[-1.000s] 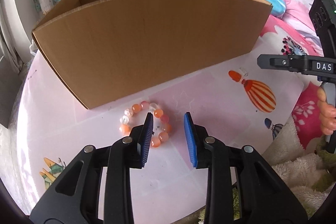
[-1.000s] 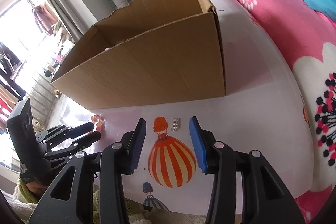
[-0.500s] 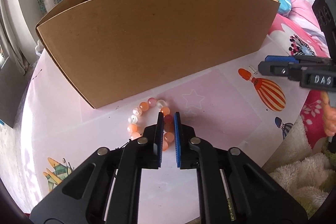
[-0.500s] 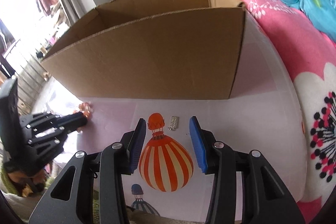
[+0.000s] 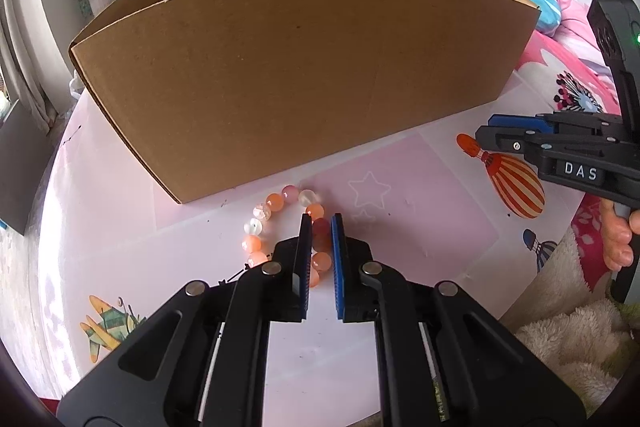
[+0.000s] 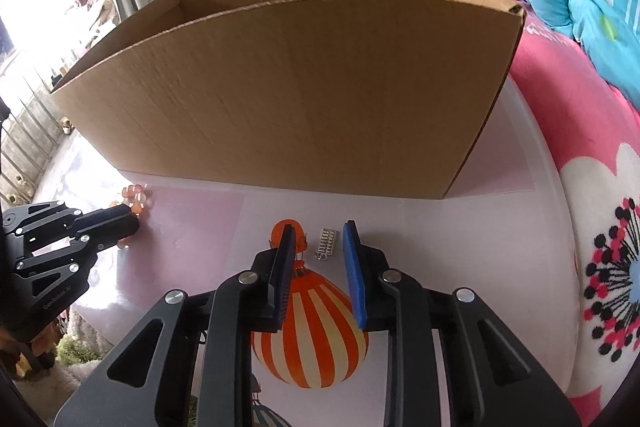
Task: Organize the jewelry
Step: 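Close the left tool on the orange beaded bracelet, then close the right tool on the silver spring clip while the left tool holds the bracelet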
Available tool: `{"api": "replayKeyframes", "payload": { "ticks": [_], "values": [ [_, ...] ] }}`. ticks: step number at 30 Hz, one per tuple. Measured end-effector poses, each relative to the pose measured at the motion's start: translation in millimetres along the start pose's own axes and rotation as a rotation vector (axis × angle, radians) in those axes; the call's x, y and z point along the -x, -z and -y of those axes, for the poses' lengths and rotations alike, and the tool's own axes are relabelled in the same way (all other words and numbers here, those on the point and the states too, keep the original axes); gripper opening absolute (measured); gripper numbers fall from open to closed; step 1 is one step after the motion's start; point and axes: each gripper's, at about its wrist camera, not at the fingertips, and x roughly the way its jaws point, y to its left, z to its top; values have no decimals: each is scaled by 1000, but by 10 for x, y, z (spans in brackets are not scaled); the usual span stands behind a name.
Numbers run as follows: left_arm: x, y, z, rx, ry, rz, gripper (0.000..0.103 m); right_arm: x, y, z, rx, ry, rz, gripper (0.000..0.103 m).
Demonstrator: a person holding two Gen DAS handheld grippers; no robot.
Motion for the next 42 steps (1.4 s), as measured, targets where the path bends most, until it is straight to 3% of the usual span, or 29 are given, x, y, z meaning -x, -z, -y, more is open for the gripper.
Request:
{"api": "replayKeyframes", "payload": {
  "ticks": [34,42],
  "values": [
    [-32,-52,77,5,-18,-10,9,-14,-29,-160,47,58,-5,21],
    [-36,-44,77,5,-18,-9,9,-18,-31,-141,36,52,-7,15]
  ]
}}
